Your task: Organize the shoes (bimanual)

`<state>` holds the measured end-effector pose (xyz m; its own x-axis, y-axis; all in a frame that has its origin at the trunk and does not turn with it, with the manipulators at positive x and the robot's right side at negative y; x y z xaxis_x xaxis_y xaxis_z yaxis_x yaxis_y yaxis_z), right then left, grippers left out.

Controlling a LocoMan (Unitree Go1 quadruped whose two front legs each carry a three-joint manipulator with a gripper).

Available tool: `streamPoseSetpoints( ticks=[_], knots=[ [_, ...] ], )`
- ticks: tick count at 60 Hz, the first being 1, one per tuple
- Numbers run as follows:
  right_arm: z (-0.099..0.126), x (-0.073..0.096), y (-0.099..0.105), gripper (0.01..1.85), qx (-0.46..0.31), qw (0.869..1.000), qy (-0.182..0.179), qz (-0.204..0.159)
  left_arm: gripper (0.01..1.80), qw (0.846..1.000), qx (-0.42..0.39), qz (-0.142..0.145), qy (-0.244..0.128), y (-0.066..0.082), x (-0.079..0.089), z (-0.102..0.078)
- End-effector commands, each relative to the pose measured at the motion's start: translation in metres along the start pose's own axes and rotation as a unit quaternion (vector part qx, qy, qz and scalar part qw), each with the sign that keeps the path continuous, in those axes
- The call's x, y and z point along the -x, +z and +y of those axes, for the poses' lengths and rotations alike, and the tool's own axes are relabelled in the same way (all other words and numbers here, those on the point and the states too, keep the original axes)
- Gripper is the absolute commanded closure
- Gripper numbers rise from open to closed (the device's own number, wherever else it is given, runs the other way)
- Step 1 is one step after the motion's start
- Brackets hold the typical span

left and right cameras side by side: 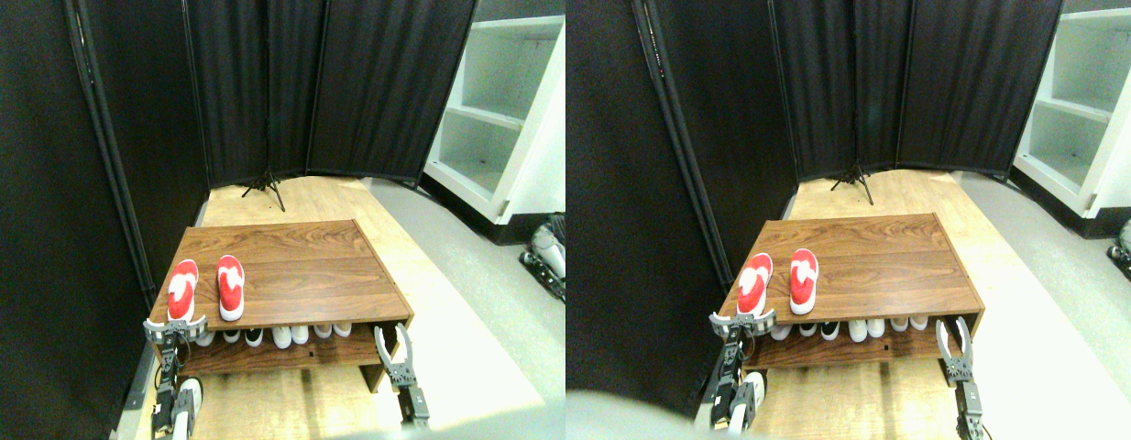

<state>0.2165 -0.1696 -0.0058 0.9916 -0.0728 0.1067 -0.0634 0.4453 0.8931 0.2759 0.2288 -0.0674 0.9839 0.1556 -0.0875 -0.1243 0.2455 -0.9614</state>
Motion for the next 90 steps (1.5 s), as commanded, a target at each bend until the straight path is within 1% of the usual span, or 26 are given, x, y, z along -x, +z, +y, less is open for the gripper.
streamPoseSetpoints(
  ticks=[1,6,17,20,25,28,31,33,36,38,39,40,42,44,46,48,52,54,58,65,71,73,76,77,88,90],
  knots=[
    [0.011,-0.001,0.002,1.64,0.0,0.999,0.031,-0.012,0.32,1.0,-0.002,0.003,-0.014,0.002,0.007,-0.007],
    [0.012,-0.001,0.002,1.64,-0.001,1.0,0.029,-0.013,0.34,1.0,-0.003,0.003,-0.018,0.006,0.014,-0.01],
    [0.011,-0.001,0.0,1.64,-0.002,0.999,0.034,-0.011,0.3,1.0,-0.004,-0.001,-0.03,0.018,0.031,-0.012],
    [0.011,0.0,0.0,1.64,-0.003,0.999,0.031,-0.013,0.33,0.999,-0.012,-0.007,-0.038,0.026,0.039,-0.014],
    [0.011,0.0,-0.001,1.64,-0.006,0.999,0.032,-0.014,0.47,0.998,-0.029,-0.013,-0.049,0.042,0.046,-0.019],
    [0.011,0.001,-0.001,1.64,-0.005,0.999,0.032,-0.014,0.53,0.998,-0.037,-0.024,-0.05,0.049,0.048,-0.021],
    [0.011,0.001,-0.001,1.64,-0.005,0.999,0.029,-0.013,0.65,0.996,-0.056,-0.051,-0.049,0.061,0.051,-0.025],
    [0.011,0.001,-0.002,1.64,-0.005,1.0,0.028,-0.014,0.67,0.996,-0.057,-0.053,-0.05,0.063,0.052,-0.025],
    [0.011,0.001,-0.002,1.65,-0.007,0.999,0.031,-0.014,0.87,0.994,-0.072,-0.055,-0.056,0.076,0.053,-0.029],
    [0.011,0.001,-0.002,1.65,-0.007,0.999,0.031,-0.016,1.02,0.992,-0.089,-0.072,-0.059,0.081,0.053,-0.03],
    [0.011,0.001,-0.002,1.65,-0.007,0.999,0.031,-0.016,1.02,0.992,-0.089,-0.072,-0.059,0.081,0.053,-0.03],
    [0.012,0.002,-0.002,1.65,-0.005,0.999,0.031,-0.015,1.2,0.988,-0.11,-0.093,-0.063,0.084,0.052,-0.03],
    [0.011,0.002,-0.002,1.64,-0.01,0.999,0.033,-0.014,1.46,0.982,-0.133,-0.115,-0.064,0.091,0.049,-0.033],
    [0.011,0.002,-0.002,1.64,-0.008,0.999,0.033,-0.015,1.56,0.981,-0.134,-0.122,-0.066,0.094,0.048,-0.034],
    [0.011,0.002,-0.002,1.65,-0.008,0.999,0.034,-0.015,1.73,0.977,-0.136,-0.143,-0.076,0.097,0.044,-0.038],
    [0.011,0.002,-0.003,1.65,-0.009,0.999,0.031,-0.014,1.8,0.977,-0.135,-0.146,-0.081,0.101,0.041,-0.039],
    [0.011,0.002,-0.002,1.65,-0.001,0.999,0.037,-0.014,1.8,0.973,-0.141,-0.163,-0.087,0.106,0.032,-0.041],
    [0.011,0.002,-0.002,1.65,-0.001,0.999,0.037,-0.015,1.8,0.972,-0.145,-0.166,-0.087,0.107,0.031,-0.042],
    [0.011,0.003,-0.001,1.65,-0.002,0.999,0.034,-0.016,1.8,0.966,-0.169,-0.172,-0.091,0.109,0.02,-0.042],
    [0.011,0.004,-0.001,1.65,-0.007,0.999,0.027,-0.018,1.8,0.969,-0.171,-0.154,-0.085,0.107,0.003,-0.038],
    [0.011,0.003,0.0,1.66,-0.004,0.999,0.033,-0.018,1.8,0.967,-0.193,-0.153,-0.061,0.101,-0.014,-0.031],
    [0.012,0.003,0.0,1.66,-0.004,0.999,0.033,-0.018,1.8,0.967,-0.194,-0.153,-0.058,0.1,-0.016,-0.03],
    [0.011,0.003,0.0,1.65,-0.007,0.999,0.034,-0.019,1.8,0.969,-0.199,-0.14,-0.05,0.096,-0.025,-0.027],
    [0.011,0.003,0.0,1.64,-0.006,0.999,0.033,-0.02,1.8,0.969,-0.2,-0.141,-0.045,0.095,-0.028,-0.026],
    [0.011,0.002,0.002,1.65,0.007,0.999,0.035,-0.025,1.8,0.968,-0.212,-0.134,-0.025,0.082,-0.04,-0.026],
    [0.011,0.002,0.003,1.64,0.006,0.999,0.034,-0.025,1.8,0.968,-0.215,-0.127,-0.027,0.08,-0.042,-0.024]
  ],
)
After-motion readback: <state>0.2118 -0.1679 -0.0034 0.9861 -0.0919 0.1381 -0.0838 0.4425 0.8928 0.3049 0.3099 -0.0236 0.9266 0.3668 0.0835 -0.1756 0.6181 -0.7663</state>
